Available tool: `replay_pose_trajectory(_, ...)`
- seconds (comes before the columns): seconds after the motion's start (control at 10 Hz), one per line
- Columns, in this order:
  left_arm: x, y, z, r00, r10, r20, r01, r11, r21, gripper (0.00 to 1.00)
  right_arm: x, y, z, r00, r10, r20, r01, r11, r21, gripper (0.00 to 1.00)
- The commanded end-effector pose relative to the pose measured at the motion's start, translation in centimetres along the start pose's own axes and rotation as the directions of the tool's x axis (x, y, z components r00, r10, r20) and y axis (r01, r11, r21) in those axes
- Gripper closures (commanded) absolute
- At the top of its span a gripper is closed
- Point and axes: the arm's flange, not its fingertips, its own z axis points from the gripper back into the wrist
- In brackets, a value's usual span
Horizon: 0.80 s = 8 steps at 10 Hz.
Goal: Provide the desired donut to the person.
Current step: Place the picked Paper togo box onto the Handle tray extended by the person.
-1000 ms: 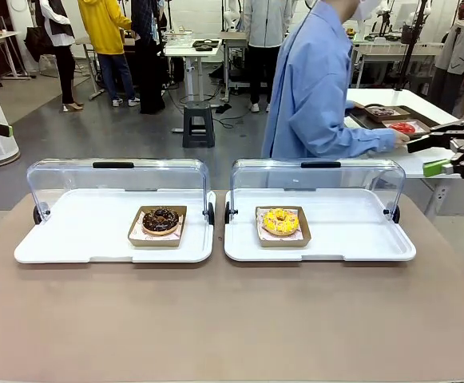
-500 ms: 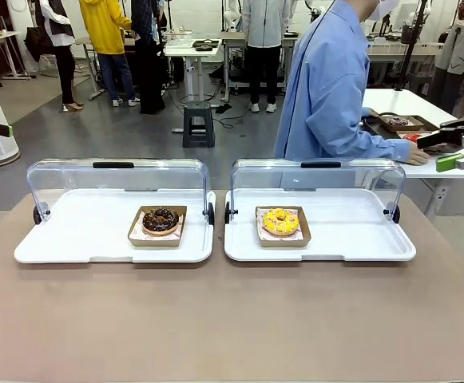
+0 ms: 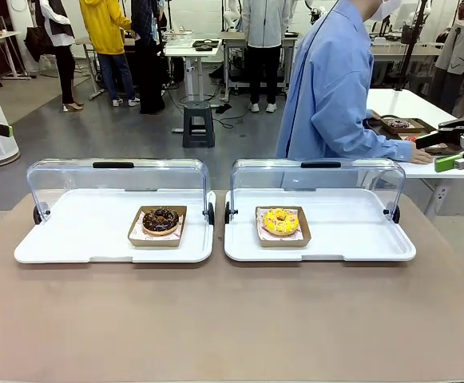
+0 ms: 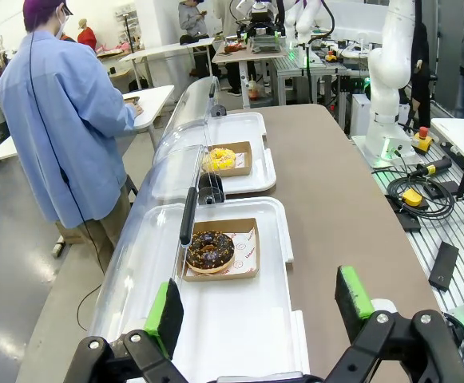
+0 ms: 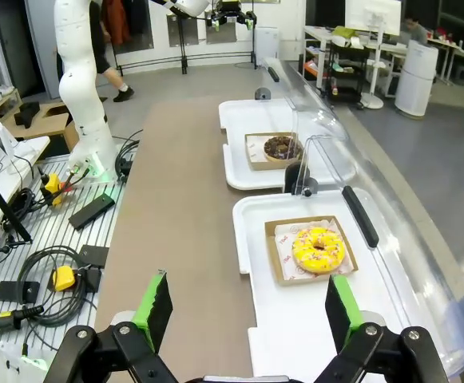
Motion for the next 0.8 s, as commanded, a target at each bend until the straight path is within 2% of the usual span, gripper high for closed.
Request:
replay_pose_trajectory(0.0,0.14,-0.03,-0.07,1.000,-0.003,0.006,0.003,1.000,0.021,0.00,-0.11,0.19,-0.05,1.000,-0.001,0.005,0.001,1.000,-0.004,0.00)
replay_pose_trajectory(0.7,0.14,-0.03,-0.07,1.000,-0.003,0.006,0.003,1.000,0.021,0.00,-0.11,0.19,-0.05,1.000,-0.001,0.005,0.001,1.000,-0.004,0.00)
